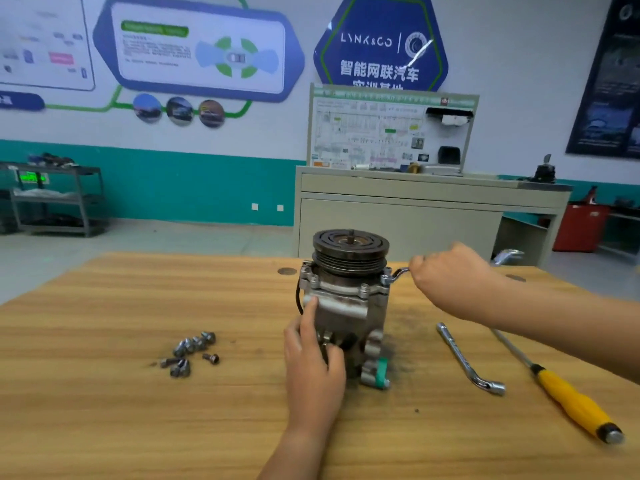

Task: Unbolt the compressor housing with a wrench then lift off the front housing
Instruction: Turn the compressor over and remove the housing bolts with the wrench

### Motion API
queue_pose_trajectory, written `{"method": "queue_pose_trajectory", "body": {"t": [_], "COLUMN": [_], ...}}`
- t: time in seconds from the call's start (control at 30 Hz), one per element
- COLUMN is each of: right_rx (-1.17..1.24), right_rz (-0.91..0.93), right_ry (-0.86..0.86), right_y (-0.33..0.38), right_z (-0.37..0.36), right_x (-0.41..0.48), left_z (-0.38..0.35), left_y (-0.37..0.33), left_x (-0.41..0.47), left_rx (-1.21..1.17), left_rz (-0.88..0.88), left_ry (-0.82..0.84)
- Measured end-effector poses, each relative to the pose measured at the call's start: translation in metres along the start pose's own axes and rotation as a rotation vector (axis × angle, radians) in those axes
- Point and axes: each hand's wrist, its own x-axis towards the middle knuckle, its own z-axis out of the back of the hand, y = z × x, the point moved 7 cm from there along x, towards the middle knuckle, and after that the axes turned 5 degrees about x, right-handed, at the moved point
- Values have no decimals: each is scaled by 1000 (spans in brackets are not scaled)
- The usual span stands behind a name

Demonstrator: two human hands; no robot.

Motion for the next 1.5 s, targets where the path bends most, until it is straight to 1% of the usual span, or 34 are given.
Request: {"method": "queue_pose_trajectory", "body": {"t": [0.1, 0.23, 0.27, 0.3, 0.37, 0.4, 0.43, 0.47, 0.5, 0.53, 0.63, 0.7, 0.87, 0.97, 1.1, 1.17, 1.3, 1.4, 1.5], "right_rx": [48, 191, 223, 269, 523, 686, 833, 931, 959, 923, 710, 631, 575, 461, 243, 174, 153, 182, 125], "right_rz": [-22, -90, -105, -133, -271, -349, -402, -426, -426, -420, -420, -387, -308, -260, -86, -37, -13, -15, 30], "right_ry": [-102, -168, -202, -273, -496, -558, -575, -556, -520, -463, -234, -154, -88, -41, -21, 3, 45, 38, 31], "right_y": [-9, -5, -2, -2, -17, -26, -33, -37, -38, -38, -30, -21, -6, 4, 17, 14, 14, 19, 15], "right_z": [-13, -34, -33, -29, -17, -15, -15, -17, -16, -14, -15, -14, -1, 11, 32, 35, 33, 35, 39], "right_x": [21, 35, 35, 32, 15, 5, -3, -9, -14, -19, -34, -40, -35, -32, -30, -31, -34, -30, -26], "left_z": [1, 1, 1, 1, 1, 0, 1, 0, 0, 0, 0, 0, 1, 2, 0, 0, 2, 2, 1], "left_y": [-2, -1, -2, -2, -3, -3, -3, -3, -3, -3, 0, 1, 0, 1, 1, 1, 1, 2, 2], "left_x": [0, 0, 0, -1, 0, 0, 0, 0, 0, 0, 0, 1, 2, 1, 1, 1, 2, 1, 2], "left_rx": [10, 19, 25, 31, 36, 36, 35, 34, 33, 30, 18, 15, 3, -5, -4, -9, -16, -11, -14], "left_rz": [-5, 5, 2, 1, 6, 10, 11, 10, 6, 4, 7, 9, 7, -9, 9, 4, -14, -8, -7], "left_ry": [0, 17, 14, 14, 28, 35, 35, 31, 28, 25, 24, 19, -2, -17, 0, -4, -27, -26, -27]}}
